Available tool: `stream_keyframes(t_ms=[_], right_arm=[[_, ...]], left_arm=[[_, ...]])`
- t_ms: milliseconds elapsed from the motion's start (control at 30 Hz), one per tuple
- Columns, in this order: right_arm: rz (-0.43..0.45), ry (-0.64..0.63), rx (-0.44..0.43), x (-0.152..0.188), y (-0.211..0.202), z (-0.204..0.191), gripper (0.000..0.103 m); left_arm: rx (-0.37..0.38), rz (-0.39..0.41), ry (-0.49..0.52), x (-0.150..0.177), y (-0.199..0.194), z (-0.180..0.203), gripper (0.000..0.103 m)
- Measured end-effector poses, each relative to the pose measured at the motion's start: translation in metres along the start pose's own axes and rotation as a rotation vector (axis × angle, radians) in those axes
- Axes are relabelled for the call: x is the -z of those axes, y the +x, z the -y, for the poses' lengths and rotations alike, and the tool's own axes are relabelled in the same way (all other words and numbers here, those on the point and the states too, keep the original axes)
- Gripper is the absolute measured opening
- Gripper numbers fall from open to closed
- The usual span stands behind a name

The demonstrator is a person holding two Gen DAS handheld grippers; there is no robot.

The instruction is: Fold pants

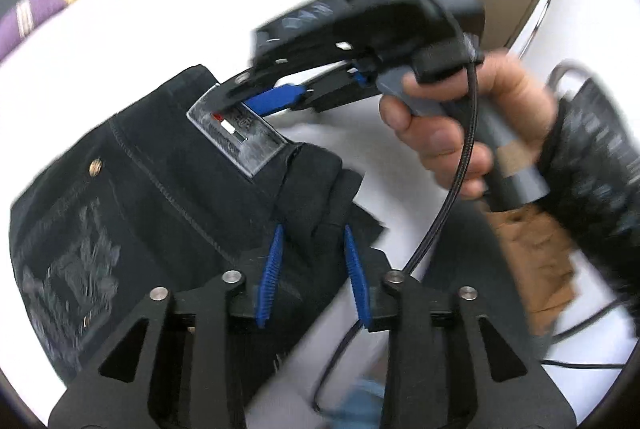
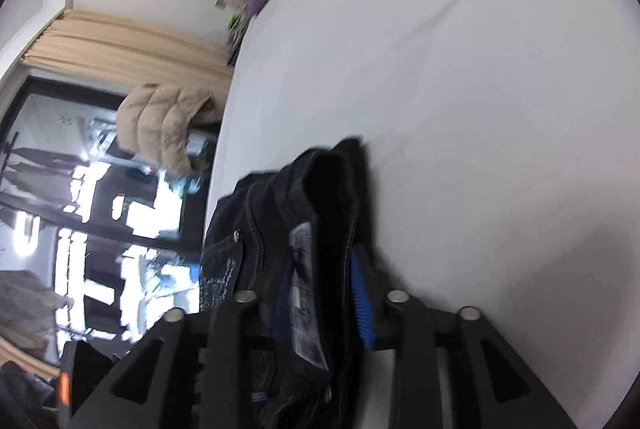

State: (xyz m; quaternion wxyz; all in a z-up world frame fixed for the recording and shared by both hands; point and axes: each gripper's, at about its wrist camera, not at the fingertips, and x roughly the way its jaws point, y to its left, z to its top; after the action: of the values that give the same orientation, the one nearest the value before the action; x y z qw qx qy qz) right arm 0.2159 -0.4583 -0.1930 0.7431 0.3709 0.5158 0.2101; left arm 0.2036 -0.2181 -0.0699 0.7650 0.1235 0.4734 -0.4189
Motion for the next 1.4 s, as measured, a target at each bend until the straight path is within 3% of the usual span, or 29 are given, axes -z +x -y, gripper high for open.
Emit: stream_keyframes(t_ms=[33, 67, 133, 200, 233, 267, 333, 400, 467, 533, 600, 733, 1167, 1400], right_arm=[[0.028, 0.008, 0.013, 0.002, -0.010, 0.000, 0.040], [0.059, 0.020, -0.002, 0.005, -0.021, 0.000, 0.040], [0.087, 0.008, -0.026, 0.010, -0.034, -0.009, 0.034], [0.080, -0.035, -0.041, 0.016, -0.036, -0.025, 0.010], [0.067, -0.058, -0.044, 0.020, -0.032, -0.035, 0.009], [0.053, -0.066, -0.055, 0.022, -0.027, -0.040, 0.009], [0.007, -0.082, -0.081, 0.030, -0.010, -0.051, 0.008], [-0.034, -0.070, -0.061, 0.035, 0.006, -0.051, 0.008], [-0.059, -0.030, -0.031, 0.040, 0.018, -0.041, 0.008], [-0.063, 0.012, -0.004, 0.044, 0.023, -0.028, 0.000], [-0.051, 0.062, -0.025, 0.047, 0.021, -0.015, 0.000], [-0.032, 0.064, -0.020, 0.050, 0.020, -0.012, 0.000], [0.027, 0.063, 0.002, 0.067, 0.013, -0.019, 0.000], [0.056, 0.018, -0.026, 0.109, -0.007, -0.031, 0.000]], left_arm=[[0.011, 0.022, -0.015, 0.003, -0.012, -0.004, 0.057], [0.014, 0.058, -0.035, 0.006, -0.028, -0.009, 0.066], [0.045, 0.138, -0.096, 0.013, -0.061, -0.029, 0.069], [0.073, 0.176, -0.156, 0.017, -0.077, -0.053, 0.069], [0.075, 0.195, -0.178, 0.018, -0.081, -0.065, 0.069], [0.073, 0.207, -0.205, 0.019, -0.084, -0.083, 0.068], [0.117, 0.210, -0.313, 0.019, -0.078, -0.126, 0.044], [0.161, 0.184, -0.455, 0.023, -0.063, -0.175, 0.032], [0.154, 0.178, -0.528, 0.029, -0.053, -0.203, 0.030], [0.176, 0.181, -0.560, 0.034, -0.047, -0.218, 0.022], [0.199, 0.194, -0.584, 0.040, -0.045, -0.223, 0.021], [0.201, 0.207, -0.556, 0.052, -0.052, -0.216, 0.021], [0.156, 0.165, -0.273, 0.130, -0.080, -0.122, 0.021], [0.148, 0.168, -0.264, 0.142, -0.076, -0.122, 0.021]])
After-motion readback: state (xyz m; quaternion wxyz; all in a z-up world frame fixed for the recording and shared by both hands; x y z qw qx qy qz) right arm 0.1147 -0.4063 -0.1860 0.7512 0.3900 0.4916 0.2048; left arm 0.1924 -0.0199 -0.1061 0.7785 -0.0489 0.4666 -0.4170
